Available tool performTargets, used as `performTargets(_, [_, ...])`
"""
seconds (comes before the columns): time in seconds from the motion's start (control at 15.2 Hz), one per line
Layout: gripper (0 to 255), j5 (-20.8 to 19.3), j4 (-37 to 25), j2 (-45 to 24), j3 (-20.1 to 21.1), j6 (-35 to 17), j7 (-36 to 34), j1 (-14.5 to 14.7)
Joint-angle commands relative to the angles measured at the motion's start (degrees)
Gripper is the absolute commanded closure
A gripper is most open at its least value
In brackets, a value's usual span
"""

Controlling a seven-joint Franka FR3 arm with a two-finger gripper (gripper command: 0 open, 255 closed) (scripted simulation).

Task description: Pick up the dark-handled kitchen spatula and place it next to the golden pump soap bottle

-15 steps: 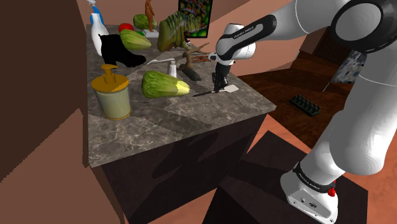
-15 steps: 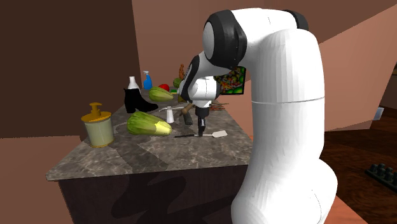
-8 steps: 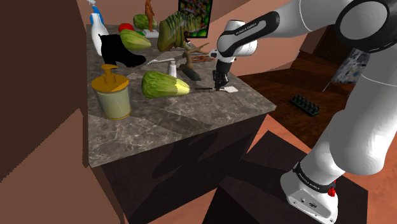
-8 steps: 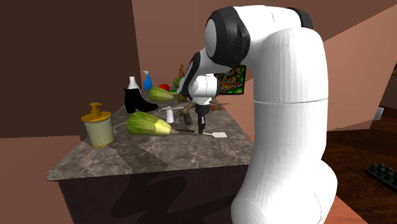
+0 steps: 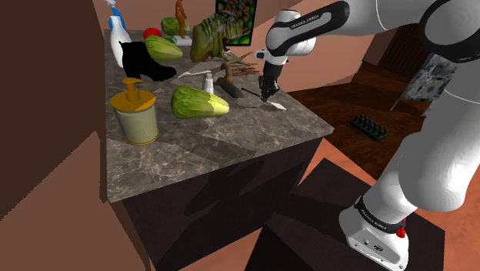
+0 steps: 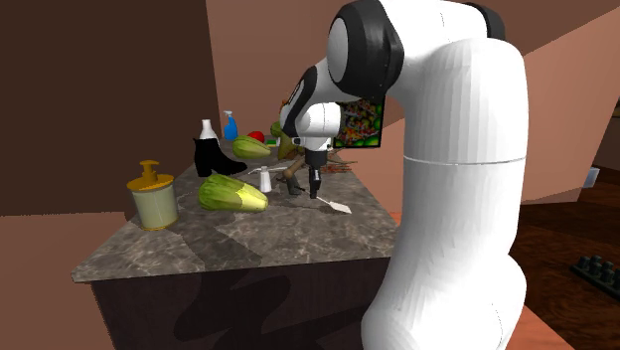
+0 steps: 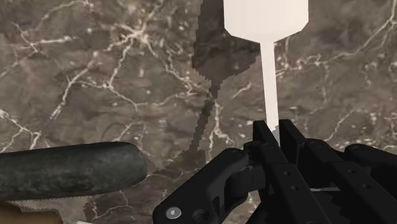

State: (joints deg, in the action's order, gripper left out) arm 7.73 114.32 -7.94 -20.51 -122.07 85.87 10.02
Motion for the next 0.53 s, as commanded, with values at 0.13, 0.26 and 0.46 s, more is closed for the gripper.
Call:
performTargets(0.13, [255, -0.7, -1.8, 1.1, -0.1, 2.8, -0.5, 0.1])
performTargets(0.26, [255, -1.0, -2.7, 1.7, -0.2, 4.2, -0.8, 0.1])
performTargets(0.46, [255, -1.4, -4.2, 2.4, -0.2, 6.4, -1.2, 0.1])
